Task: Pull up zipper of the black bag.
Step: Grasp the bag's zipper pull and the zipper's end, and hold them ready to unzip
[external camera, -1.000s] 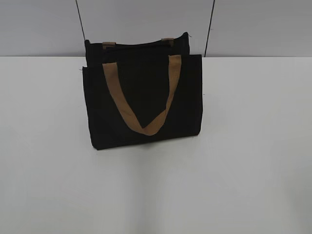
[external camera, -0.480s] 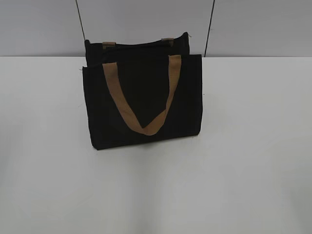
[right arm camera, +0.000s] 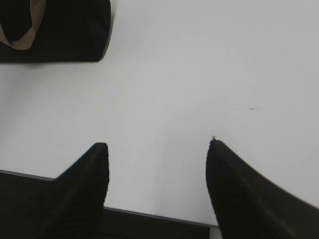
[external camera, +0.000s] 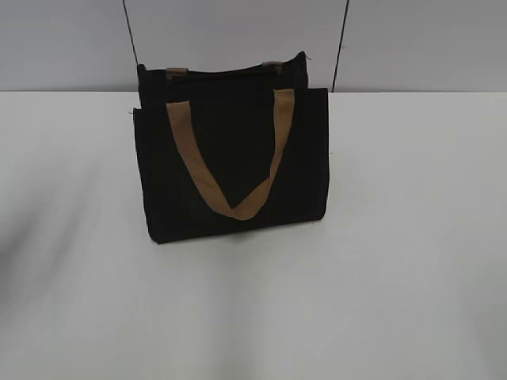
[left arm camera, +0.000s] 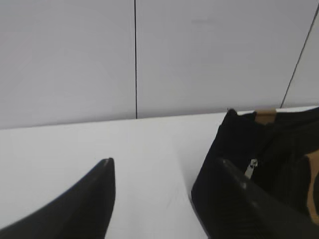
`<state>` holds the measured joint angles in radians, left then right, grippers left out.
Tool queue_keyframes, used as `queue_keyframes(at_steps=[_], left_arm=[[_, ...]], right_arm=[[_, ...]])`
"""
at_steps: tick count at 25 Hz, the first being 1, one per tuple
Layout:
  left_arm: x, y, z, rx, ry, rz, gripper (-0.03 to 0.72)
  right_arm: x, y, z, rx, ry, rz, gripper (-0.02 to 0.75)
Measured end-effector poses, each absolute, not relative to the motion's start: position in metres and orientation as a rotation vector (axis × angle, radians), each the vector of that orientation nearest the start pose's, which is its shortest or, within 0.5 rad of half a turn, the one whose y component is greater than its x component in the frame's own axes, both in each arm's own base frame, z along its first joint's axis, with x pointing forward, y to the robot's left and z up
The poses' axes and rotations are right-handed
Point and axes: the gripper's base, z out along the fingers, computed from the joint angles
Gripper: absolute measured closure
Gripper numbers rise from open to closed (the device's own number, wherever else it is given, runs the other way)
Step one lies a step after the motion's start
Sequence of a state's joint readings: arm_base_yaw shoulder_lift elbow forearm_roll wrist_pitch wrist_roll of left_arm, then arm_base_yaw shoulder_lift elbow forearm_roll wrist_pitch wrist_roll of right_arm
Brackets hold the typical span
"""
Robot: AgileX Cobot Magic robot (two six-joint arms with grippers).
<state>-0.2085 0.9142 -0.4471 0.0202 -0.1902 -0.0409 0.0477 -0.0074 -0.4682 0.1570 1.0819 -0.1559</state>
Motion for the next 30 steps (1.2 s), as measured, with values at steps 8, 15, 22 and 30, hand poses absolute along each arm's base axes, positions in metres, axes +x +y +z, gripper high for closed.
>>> queue_keyframes(at_steps=[8, 15, 22, 30], left_arm=[[0.229, -0.063, 0.23, 0.175, 1.801, -0.239, 0.22], [0.256, -0.071, 0.185, 0.167, 1.829, -0.245, 0.22], [0.265, -0.074, 0.165, 0.164, 1.804, -0.246, 0.22], [0.267, -0.074, 0.154, 0.168, 1.835, -0.244, 0.22]], right_arm=[[-0.004, 0.012, 0.268, -0.219, 2.07, 0.125, 0.272], [-0.004, 0.012, 0.268, -0.219, 2.07, 0.125, 0.272], [-0.004, 0.012, 0.268, -0.219, 2.07, 0.125, 0.272], [-0.004, 0.012, 0.268, -0.219, 2.07, 0.125, 0.272]])
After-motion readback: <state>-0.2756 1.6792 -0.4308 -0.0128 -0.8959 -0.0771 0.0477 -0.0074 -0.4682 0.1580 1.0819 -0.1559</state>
